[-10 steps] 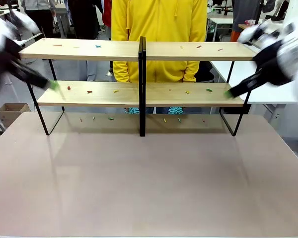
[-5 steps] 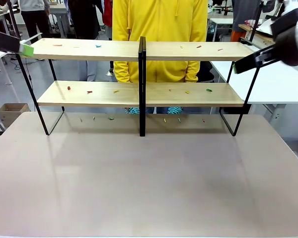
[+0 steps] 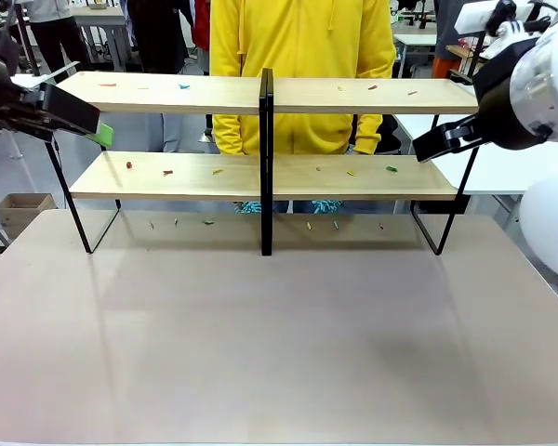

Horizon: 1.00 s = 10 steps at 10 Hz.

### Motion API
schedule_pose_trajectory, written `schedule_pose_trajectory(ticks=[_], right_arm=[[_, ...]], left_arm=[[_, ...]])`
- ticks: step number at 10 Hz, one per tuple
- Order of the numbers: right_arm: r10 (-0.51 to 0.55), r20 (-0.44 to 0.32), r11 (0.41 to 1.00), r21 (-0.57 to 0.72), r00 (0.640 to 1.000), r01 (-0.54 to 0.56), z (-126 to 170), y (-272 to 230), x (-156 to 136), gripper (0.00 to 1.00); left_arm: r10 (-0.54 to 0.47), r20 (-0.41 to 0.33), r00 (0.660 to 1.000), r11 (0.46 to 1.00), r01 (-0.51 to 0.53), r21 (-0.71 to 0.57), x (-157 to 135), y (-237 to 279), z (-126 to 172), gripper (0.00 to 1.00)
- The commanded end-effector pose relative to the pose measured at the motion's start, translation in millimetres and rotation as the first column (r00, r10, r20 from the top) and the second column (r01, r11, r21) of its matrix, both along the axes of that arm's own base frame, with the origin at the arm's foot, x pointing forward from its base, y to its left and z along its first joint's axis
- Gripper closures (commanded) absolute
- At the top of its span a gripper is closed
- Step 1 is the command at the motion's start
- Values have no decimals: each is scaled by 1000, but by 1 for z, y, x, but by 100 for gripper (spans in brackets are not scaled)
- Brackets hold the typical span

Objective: Clean the shelves.
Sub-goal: Pick up the Duster when the human hands it over.

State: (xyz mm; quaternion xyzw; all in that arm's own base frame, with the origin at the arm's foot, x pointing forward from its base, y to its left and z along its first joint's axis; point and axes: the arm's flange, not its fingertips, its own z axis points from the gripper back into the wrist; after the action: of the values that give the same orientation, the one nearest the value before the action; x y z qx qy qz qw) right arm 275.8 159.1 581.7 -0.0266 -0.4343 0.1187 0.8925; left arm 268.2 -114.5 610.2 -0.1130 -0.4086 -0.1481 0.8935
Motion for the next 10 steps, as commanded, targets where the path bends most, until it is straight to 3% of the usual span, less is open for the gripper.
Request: schedule_pose_trajectory(ticks=[1,4,8,10], right_arm=[[-20,-4,1000,10,1000,20,6,-6,12,0],[-15,-29,1000,8,999,15,2,-6,19,0],[-15,-38,1000,3,999,15,0,-2,22,0],[-22,-48,1000,10,999,22,-2,-2,24,0]], left_arm=[[3,4,1000,999,-3,-38,-35,18,-65,0],[34,197,980,996,-18,-82,-47,23,-62,0],[0,247,969,996,21,-83,-51,28,-65,0],[0,210,978,997,15,-70,-43,26,-67,0]])
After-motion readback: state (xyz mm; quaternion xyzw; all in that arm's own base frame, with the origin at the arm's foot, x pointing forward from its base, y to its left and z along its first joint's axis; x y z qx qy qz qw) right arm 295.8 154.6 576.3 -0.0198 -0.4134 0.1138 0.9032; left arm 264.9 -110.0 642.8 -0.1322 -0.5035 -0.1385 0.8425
